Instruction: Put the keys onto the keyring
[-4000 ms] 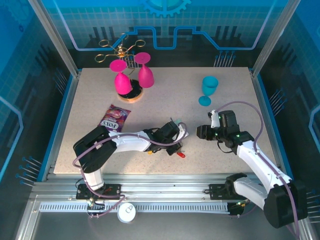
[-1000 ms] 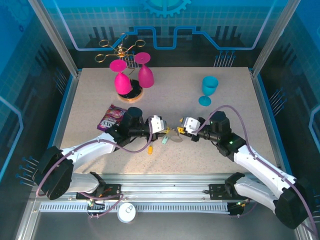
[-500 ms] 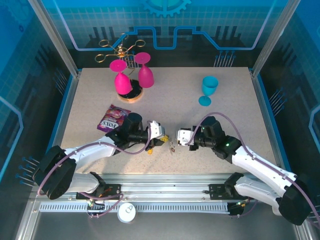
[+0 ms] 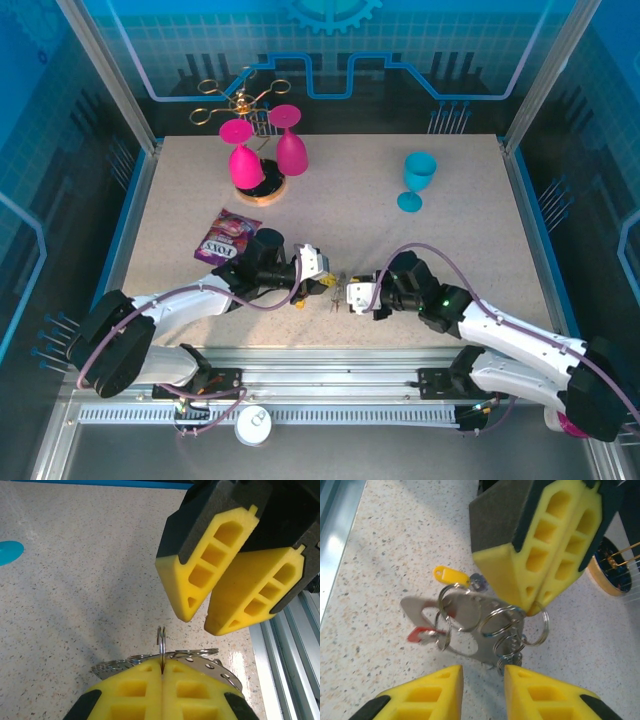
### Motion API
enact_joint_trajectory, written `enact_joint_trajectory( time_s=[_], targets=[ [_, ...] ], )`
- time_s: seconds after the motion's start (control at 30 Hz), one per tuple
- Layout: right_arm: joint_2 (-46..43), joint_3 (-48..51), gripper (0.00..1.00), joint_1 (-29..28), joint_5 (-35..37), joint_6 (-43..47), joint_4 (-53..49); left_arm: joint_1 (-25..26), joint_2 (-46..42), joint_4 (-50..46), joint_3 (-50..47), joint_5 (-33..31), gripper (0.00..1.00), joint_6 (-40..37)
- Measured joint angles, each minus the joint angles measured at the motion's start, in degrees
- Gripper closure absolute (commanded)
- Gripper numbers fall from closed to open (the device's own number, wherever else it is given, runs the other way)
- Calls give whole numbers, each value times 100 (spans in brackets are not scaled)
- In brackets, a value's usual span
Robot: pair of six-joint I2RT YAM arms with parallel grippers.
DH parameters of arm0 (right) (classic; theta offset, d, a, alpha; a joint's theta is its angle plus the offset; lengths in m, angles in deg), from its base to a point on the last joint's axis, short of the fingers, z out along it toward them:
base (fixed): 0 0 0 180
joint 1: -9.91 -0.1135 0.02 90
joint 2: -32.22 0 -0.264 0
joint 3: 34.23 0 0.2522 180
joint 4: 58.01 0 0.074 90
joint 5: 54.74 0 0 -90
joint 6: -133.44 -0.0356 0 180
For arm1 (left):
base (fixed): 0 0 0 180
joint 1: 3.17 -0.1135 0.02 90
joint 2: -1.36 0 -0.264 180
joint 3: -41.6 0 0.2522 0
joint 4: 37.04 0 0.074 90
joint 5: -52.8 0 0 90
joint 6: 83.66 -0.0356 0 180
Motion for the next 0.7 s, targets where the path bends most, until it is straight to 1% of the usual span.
enact_joint_trajectory(
  time_s=[0.2, 0.3, 0.53, 0.7],
  targets=[
    [157, 13, 68, -87, 2, -201, 409, 0, 0, 7, 0, 0, 100, 59],
    [210, 15, 68, -125, 0, -251, 516, 0, 0, 22, 0, 0, 100, 63],
    [256, 42, 74, -136, 111, -341, 721, 0, 0, 44, 0, 0, 100, 81],
    [275, 44, 74, -151, 175, -350, 802, 0, 0, 44, 0, -2, 100, 81]
  ],
)
